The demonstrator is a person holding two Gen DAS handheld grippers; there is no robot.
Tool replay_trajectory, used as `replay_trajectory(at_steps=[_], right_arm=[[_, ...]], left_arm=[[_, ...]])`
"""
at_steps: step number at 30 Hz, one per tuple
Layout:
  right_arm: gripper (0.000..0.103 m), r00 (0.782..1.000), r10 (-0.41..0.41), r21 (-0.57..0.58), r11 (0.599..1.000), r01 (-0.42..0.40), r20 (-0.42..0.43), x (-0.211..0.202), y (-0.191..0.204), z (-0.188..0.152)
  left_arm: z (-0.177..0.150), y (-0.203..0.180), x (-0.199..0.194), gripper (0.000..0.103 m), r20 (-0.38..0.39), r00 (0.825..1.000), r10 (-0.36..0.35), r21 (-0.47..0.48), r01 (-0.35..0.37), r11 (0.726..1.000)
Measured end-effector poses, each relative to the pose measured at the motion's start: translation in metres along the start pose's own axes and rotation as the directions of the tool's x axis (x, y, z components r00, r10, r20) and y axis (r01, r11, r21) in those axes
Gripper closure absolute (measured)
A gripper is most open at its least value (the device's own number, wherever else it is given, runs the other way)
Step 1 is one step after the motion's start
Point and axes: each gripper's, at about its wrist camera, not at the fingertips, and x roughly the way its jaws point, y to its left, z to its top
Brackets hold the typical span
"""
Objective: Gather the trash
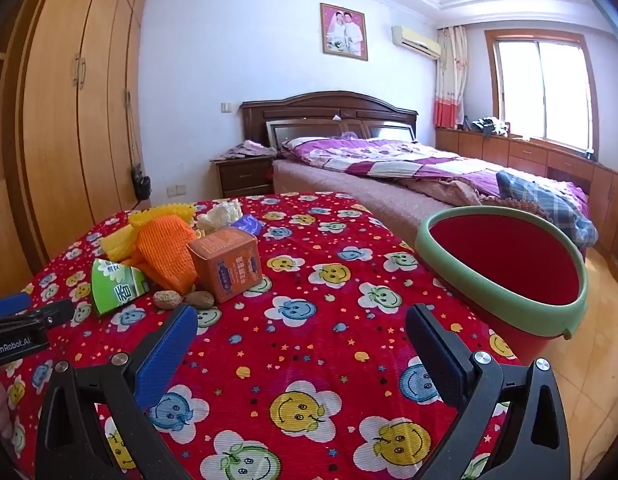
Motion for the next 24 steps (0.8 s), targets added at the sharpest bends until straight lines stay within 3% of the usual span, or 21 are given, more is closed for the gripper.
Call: replay_trajectory(at_steps=[24], right_arm=[[0.000, 1.000, 0.005, 0.003, 1.000, -0.005, 0.007, 0.0006, -0.0003, 0.0011]], left_arm=[[-0.0005, 0.0046, -0.0040, 0.014, 0.007, 1.000, 0.006, -0.009, -0.006, 1.000]])
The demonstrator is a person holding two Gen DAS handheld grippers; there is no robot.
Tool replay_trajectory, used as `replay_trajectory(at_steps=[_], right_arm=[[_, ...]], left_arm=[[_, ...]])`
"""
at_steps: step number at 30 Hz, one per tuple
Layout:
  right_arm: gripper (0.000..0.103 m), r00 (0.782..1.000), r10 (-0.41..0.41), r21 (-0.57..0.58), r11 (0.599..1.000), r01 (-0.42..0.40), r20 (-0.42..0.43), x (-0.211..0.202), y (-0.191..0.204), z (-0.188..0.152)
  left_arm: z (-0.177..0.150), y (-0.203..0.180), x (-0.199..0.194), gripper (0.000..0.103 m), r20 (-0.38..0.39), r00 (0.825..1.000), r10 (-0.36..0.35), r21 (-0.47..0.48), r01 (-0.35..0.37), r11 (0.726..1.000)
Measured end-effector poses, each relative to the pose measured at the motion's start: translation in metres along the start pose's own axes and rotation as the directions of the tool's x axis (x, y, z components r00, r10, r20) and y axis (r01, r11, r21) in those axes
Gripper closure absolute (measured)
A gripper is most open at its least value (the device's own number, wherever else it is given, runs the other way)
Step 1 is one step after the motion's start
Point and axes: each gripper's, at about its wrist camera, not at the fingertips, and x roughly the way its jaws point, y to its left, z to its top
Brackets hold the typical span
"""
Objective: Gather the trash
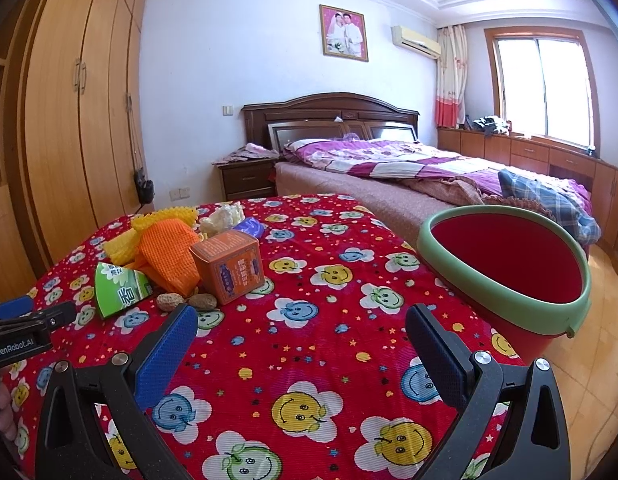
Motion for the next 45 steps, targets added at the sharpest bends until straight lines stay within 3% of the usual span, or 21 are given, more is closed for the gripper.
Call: replay_trajectory(at_steps=[20, 29, 38, 45], right_arm=[[0.000, 1.000, 0.022, 0.043, 0.999, -0.022, 0.002, 0.000, -0.003, -0.001], [0.000, 0.997, 0.057, 0.124, 0.991, -0.051, -0.047, 0.007, -0.014, 0.000], [0.000, 0.993, 0.105, 0.192, 0.977, -0.093, -0.052, 0.008, -0.024, -0.001], [0.000, 0.986, 0.083, 0.238, 0.970, -0.047, -0.144, 0.009, -0.032, 0.005]], left_arm=[[-0.001, 0.002, -0.005, 0.014, 0.016, 1.000, 0.006, -0.014, -0.006, 1.000], [0.003, 0.007, -0.007, 0.014, 0.014, 1.000, 0.012, -0.050, -0.012, 0.999], [0.014, -0.009, -0.006, 0.015, -0.014, 0.998, -0.057, -0.027, 0.057, 0.998], [0.029, -0.020, 0.005, 0.015, -0.059, 0.989, -0.136, -0.019, 0.135, 0.991]])
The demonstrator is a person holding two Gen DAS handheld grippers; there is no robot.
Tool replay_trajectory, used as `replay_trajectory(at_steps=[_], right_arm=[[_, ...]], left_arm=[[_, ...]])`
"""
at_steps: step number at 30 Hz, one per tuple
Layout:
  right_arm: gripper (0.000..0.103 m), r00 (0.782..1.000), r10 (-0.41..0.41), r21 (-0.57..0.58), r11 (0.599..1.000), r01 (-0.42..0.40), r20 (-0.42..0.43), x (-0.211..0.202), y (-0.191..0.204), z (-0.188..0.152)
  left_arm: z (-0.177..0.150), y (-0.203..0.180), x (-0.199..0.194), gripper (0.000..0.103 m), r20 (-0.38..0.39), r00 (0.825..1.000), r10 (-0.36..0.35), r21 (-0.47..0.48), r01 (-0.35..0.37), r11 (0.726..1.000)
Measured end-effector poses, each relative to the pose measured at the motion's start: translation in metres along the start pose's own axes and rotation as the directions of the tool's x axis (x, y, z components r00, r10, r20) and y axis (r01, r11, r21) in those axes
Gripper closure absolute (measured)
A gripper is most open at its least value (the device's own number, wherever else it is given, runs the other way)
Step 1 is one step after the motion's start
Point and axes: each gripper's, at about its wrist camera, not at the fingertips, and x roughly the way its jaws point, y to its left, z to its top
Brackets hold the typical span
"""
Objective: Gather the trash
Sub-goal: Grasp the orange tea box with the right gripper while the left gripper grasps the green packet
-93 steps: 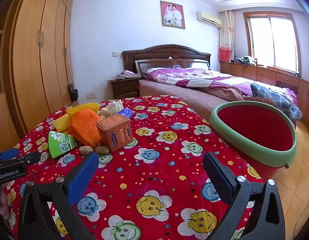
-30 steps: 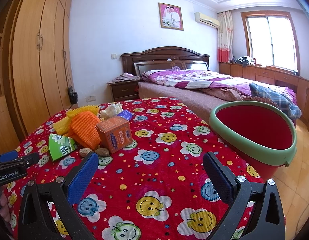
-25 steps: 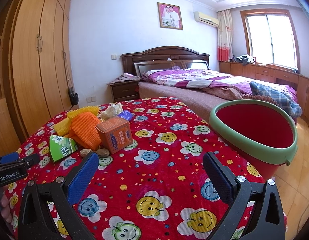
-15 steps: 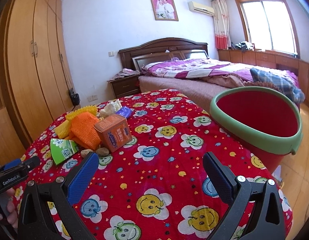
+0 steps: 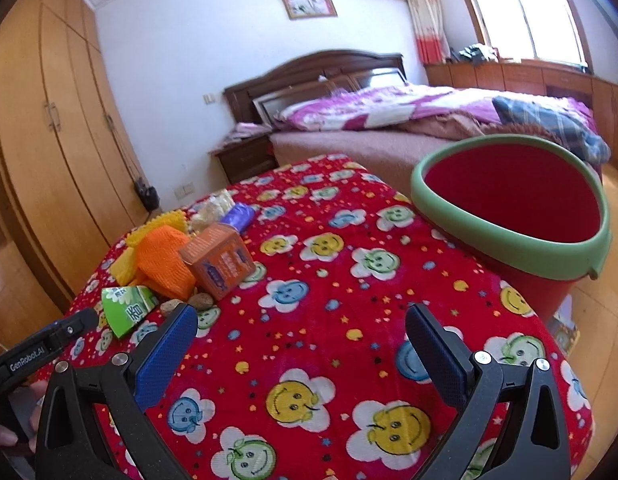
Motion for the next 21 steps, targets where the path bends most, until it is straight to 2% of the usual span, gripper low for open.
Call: replay_trajectory(at_steps=[4, 6, 8, 12, 16, 18, 21], right_arm=[[0.000, 1.000, -0.006, 0.013, 1.000, 0.006, 0.004, -0.004, -0.004, 0.009], [0.000, 0.999, -0.038, 0.007, 0.999, 0.038, 0.004, -0.003, -0.004, 0.012], [0.000, 0.997, -0.075, 0.010, 0.997, 0.075, -0.001, -0.001, -0.005, 0.015], [0.000, 0.994, -0.106, 0.013, 0.994, 0.106, -0.036, 0.007, -0.004, 0.019], [0.000, 0.990, -0.123, -0.032, 0.992, 0.121, -0.075, 0.016, 0.008, 0.024], [0.000, 0.989, -0.121, -0.056, 0.992, 0.117, -0.090, 0.020, 0.015, 0.026], [0.000, 0.989, -0.105, -0.089, 0.991, 0.096, -0.108, 0.028, 0.028, 0.032]], left_arm=[[0.007, -0.005, 0.011, 0.019, -0.032, 0.999, -0.043, 0.005, 0.043, 0.999], [0.010, -0.008, 0.018, 0.022, -0.055, 0.995, -0.078, 0.006, 0.078, 0.997], [0.012, -0.012, 0.024, 0.032, -0.076, 0.992, -0.102, 0.012, 0.103, 0.995], [0.014, -0.016, 0.040, 0.040, -0.133, 0.980, -0.147, 0.011, 0.149, 0.989], [0.015, -0.011, 0.055, 0.061, -0.204, 0.950, -0.236, -0.034, 0.234, 0.972], [0.016, -0.010, 0.059, 0.068, -0.213, 0.946, -0.246, -0.034, 0.245, 0.969], [0.018, -0.006, 0.066, 0.083, -0.225, 0.940, -0.258, -0.046, 0.254, 0.966]])
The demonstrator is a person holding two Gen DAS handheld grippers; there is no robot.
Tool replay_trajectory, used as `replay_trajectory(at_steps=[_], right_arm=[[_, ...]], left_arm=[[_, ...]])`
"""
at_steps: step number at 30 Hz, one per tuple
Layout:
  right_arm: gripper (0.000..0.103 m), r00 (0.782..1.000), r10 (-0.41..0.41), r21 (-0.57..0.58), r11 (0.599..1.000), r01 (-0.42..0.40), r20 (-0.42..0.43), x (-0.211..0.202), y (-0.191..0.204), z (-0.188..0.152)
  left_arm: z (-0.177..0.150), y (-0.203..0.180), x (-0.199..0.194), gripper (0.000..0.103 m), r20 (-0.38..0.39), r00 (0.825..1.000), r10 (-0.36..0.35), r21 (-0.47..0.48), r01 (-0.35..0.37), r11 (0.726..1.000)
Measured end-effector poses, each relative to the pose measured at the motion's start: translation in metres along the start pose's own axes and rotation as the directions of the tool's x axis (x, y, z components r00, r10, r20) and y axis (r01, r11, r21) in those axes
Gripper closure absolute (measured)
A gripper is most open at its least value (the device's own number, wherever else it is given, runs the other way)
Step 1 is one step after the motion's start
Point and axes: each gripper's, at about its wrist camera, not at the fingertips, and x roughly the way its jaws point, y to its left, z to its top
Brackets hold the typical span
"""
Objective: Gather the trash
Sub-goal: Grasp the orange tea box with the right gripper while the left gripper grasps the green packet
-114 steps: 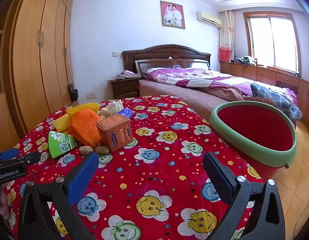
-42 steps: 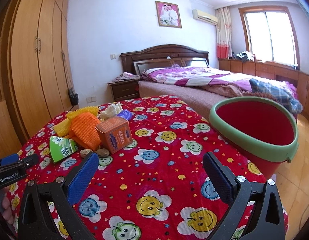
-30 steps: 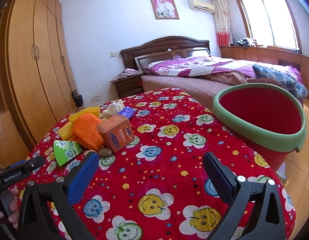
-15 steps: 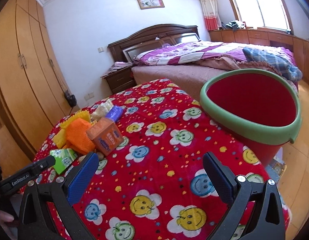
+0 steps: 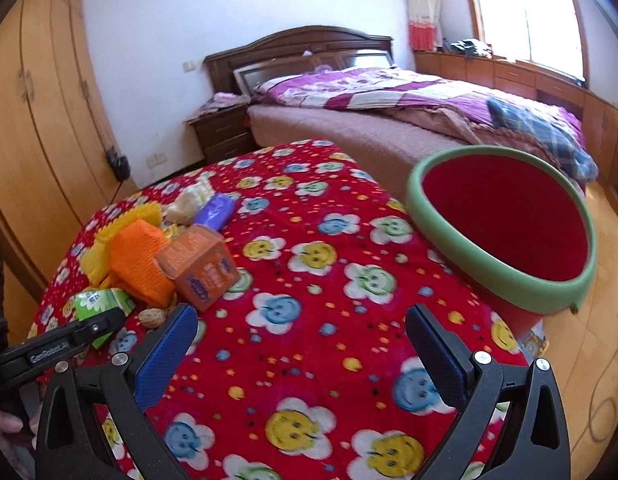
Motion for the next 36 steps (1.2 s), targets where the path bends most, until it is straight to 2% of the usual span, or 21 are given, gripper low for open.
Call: replay_trajectory(at_steps=[1, 4, 11, 19, 22, 23, 24, 30, 36], right_arm=[[0.000, 1.000, 0.004, -0.004, 1.000, -0.004, -0.002, 0.002, 0.002, 0.002], [0.000, 0.999, 0.038, -0.015, 0.999, -0.039, -0.020, 0.009, 0.010, 0.007], [0.000, 0.992, 0.105, -0.044, 0.993, -0.108, -0.067, 0.035, 0.023, 0.021], [0.001, 0.974, 0.179, -0.066, 0.980, -0.189, -0.139, 0.067, 0.044, 0.027], [0.009, 0.970, 0.185, -0.069, 0.978, -0.197, -0.157, 0.079, 0.050, 0.029], [0.019, 0.970, 0.183, -0.068, 0.978, -0.195, -0.159, 0.081, 0.050, 0.029], [0.037, 0.971, 0.181, -0.064, 0.979, -0.193, -0.159, 0.082, 0.050, 0.028], [0.039, 0.971, 0.203, -0.040, 0.977, -0.210, -0.125, 0.066, 0.042, 0.028], [0.039, 0.980, 0.188, -0.014, 0.982, -0.189, -0.063, 0.026, 0.023, 0.031]], left_arm=[[0.001, 0.002, 0.001, 0.089, -0.004, 1.000, -0.009, -0.007, 0.009, 1.000], [0.000, 0.004, 0.003, 0.097, -0.010, 0.998, -0.054, -0.028, 0.054, 0.998], [0.001, 0.004, -0.027, 0.097, 0.069, 0.993, -0.093, -0.027, 0.095, 0.995], [0.003, 0.010, -0.055, 0.097, 0.145, 0.989, -0.037, -0.053, 0.045, 0.998], [0.005, 0.011, -0.060, 0.097, 0.158, 0.987, -0.021, -0.065, 0.032, 0.997], [0.006, 0.010, -0.061, 0.097, 0.160, 0.987, -0.020, -0.064, 0.030, 0.998], [0.006, 0.009, -0.063, 0.097, 0.162, 0.987, -0.018, -0.062, 0.029, 0.998], [0.007, -0.006, -0.074, 0.097, 0.192, 0.981, -0.012, -0.029, 0.018, 0.999], [0.012, -0.026, -0.079, 0.097, 0.186, 0.981, -0.057, 0.005, 0.057, 0.998]])
